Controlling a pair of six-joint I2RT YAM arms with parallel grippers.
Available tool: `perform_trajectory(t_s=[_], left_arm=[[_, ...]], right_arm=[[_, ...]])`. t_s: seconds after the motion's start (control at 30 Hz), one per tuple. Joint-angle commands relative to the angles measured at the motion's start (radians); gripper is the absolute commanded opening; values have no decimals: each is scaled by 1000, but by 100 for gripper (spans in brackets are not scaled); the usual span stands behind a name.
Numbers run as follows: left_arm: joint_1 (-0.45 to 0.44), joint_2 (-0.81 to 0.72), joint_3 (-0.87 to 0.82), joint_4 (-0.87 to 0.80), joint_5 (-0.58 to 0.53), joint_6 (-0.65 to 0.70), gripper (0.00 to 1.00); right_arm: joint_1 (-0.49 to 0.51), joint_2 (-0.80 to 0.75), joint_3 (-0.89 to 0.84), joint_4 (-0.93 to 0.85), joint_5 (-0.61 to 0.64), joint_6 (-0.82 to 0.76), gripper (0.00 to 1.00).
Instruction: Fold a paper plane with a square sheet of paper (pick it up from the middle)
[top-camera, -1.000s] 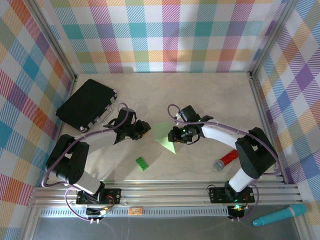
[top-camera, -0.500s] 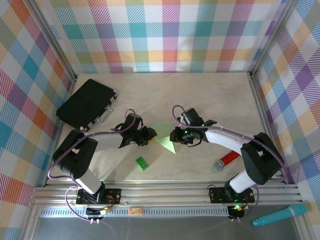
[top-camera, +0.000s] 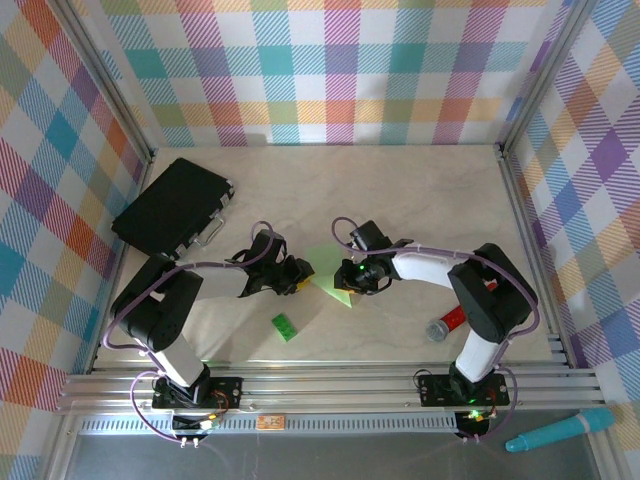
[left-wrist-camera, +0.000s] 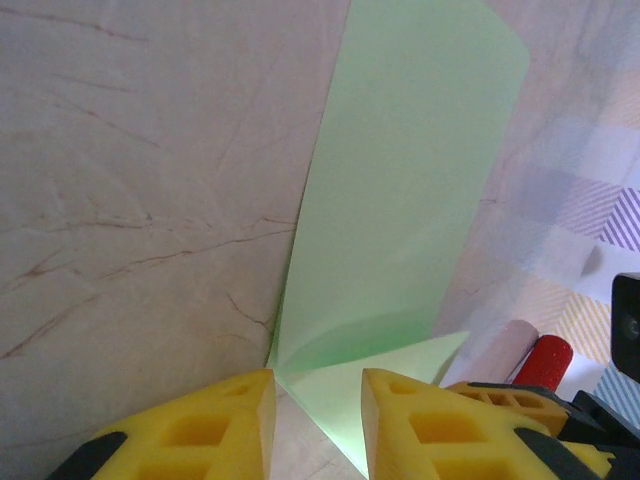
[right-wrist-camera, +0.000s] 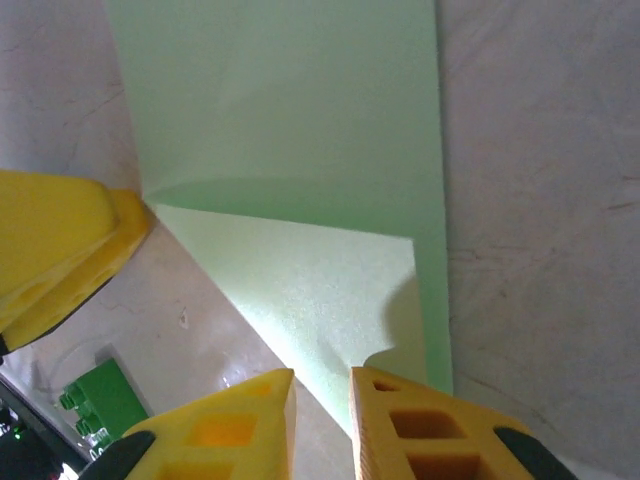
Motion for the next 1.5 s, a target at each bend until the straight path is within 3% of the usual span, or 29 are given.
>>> perform_trajectory(t_s=[0.0,0.33,0.57,1.0,1.47], left_arm=[[-8,6,-3,-11,4,-2,30],[-14,29,20,-17,24,5,31],[-15,36,23,18,49,11,25],[-14,38,57,-9,48,46,25],[19,89,75,38,144,126,27]], right_arm=[[-13,18,2,18,-22,26,27],[-34,47,-44,56,-80,43,29],[-41,64,-52,55,-85,40,29],[-46,70,-62,48,-77,31,29],[-51,63,-63,43,-79,8,29]])
